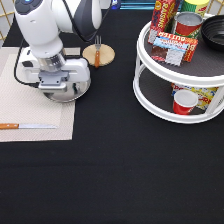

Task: Arrange plate and fork

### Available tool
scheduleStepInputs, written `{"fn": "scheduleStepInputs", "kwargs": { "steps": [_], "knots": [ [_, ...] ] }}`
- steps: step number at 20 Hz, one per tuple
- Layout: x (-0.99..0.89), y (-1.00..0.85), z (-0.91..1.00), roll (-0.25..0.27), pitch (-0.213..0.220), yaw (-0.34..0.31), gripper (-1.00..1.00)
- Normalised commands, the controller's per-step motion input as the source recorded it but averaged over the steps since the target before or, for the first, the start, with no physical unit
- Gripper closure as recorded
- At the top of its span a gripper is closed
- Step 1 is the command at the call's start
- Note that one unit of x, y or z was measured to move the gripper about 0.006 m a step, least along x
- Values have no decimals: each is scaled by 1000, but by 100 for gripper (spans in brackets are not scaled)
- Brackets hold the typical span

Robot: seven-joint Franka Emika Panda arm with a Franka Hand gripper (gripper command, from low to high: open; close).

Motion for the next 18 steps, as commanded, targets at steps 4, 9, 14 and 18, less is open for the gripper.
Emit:
{"fn": "scheduleStepInputs", "kwargs": {
  "steps": [4,9,14,18],
  "knots": [
    [428,-741,106,24,75,0,-100],
    [471,-727,123,19,89,0,-100],
    [428,-695,85,21,103,0,-100],
    [376,-693,96,31,106,0,-100]
  ]
}}
